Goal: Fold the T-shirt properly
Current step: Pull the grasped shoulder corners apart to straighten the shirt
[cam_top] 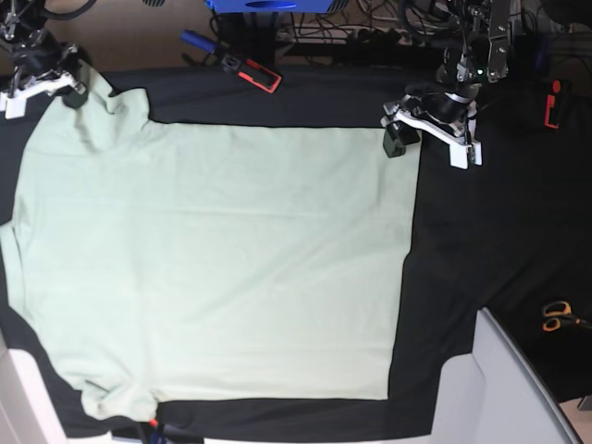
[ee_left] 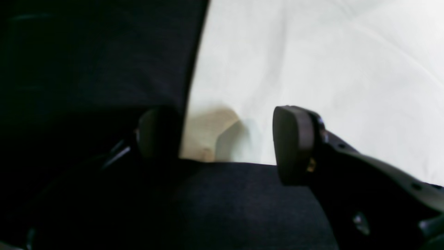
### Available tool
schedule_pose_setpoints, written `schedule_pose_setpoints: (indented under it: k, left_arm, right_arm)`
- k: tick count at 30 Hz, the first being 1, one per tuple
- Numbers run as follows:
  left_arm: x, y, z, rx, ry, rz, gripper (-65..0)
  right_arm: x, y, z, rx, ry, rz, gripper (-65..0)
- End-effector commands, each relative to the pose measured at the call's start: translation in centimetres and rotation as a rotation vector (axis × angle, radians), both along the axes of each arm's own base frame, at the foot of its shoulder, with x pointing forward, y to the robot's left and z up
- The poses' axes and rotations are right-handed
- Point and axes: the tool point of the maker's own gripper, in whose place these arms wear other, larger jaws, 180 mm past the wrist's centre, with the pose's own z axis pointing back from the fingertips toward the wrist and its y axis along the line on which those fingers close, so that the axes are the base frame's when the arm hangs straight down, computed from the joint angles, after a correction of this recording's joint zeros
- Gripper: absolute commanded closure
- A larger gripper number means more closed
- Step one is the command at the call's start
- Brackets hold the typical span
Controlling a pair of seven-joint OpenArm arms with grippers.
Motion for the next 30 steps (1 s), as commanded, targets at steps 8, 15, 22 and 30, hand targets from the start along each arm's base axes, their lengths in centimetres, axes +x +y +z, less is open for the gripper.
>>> schedule_pose_setpoints:
  k: [8, 15, 22, 30]
  left_arm:
    - [-1.3, -0.2, -1.0, -0.021, 0.061, 0.001, -19.0]
    - [-2.6, -0.8, -3.3, -0.052, 0.125, 0.043, -17.3]
    - [-2.7, -1.5, -3.3, -0.067, 0.125, 0.049, 0.0]
    - [-3.6, -1.3, -3.4, -0.061, 0.137, 0.045, 0.0]
  right_arm:
    - [0.5, -0.6, 0.7, -0.014, -0.03, 0.005, -0.1]
    - [0.3, -0.6, 0.6, -0.013, -0.025, 0.006, -0.1]
    - [0.2, -0.6, 0.6, -0.013, -0.022, 0.006, -0.1]
    - [-0.2, -0.6, 1.8, -0.043, -0.037, 0.03, -0.1]
